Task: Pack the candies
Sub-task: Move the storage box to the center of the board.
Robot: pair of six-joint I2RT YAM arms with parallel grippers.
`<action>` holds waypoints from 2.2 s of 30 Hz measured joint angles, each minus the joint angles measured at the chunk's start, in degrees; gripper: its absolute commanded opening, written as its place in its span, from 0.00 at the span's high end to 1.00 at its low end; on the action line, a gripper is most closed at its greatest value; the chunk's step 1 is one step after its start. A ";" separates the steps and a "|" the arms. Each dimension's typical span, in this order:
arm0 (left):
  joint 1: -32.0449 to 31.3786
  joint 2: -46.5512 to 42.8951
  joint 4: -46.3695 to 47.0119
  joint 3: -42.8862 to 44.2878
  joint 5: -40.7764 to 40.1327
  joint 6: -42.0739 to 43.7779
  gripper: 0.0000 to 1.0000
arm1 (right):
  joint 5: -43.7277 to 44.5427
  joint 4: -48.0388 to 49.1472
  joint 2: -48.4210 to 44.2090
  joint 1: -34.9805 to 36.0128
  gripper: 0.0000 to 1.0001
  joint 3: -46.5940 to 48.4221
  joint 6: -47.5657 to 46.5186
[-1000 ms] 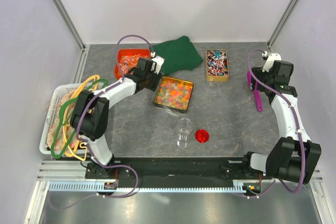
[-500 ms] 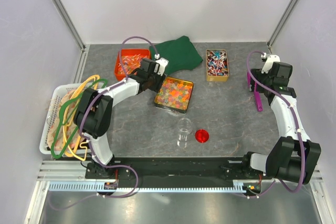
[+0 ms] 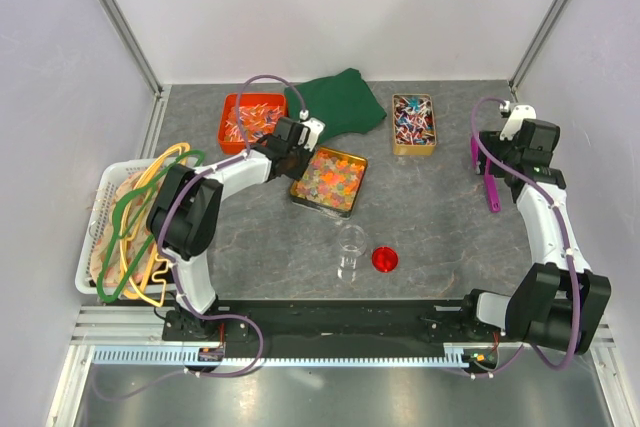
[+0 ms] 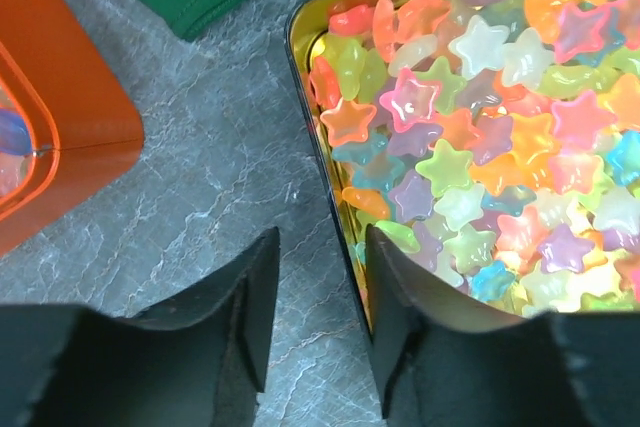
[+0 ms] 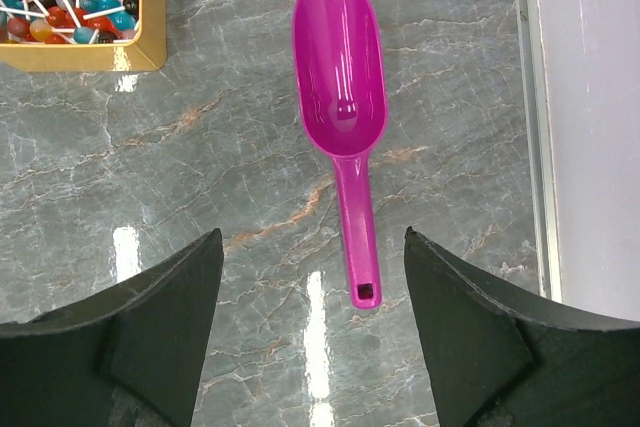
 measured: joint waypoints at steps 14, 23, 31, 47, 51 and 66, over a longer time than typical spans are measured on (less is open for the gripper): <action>-0.02 -2.47 -0.59 -6.49 -8.07 1.38 0.66 | -2.58 0.00 -0.87 -1.18 0.20 -0.83 0.04; 4.11 -6.91 -1.68 -11.89 -10.34 1.44 0.68 | -3.69 0.00 -1.42 -1.46 0.20 -1.05 0.04; 12.13 -7.32 -2.36 -12.31 -10.67 1.09 0.68 | -4.70 0.00 -1.88 -1.66 0.20 -1.40 0.04; 14.58 3.80 -10.08 3.69 -11.32 -2.67 0.78 | -5.97 0.00 -2.21 -2.62 0.21 -1.70 0.04; 15.10 4.33 -10.60 4.52 -10.88 -3.85 0.78 | -6.56 0.00 -2.19 -2.73 0.21 -1.73 0.02; 16.39 -1.40 -9.49 -3.04 -10.10 -4.85 0.57 | -6.62 0.09 -1.77 -2.73 0.20 -1.73 -0.09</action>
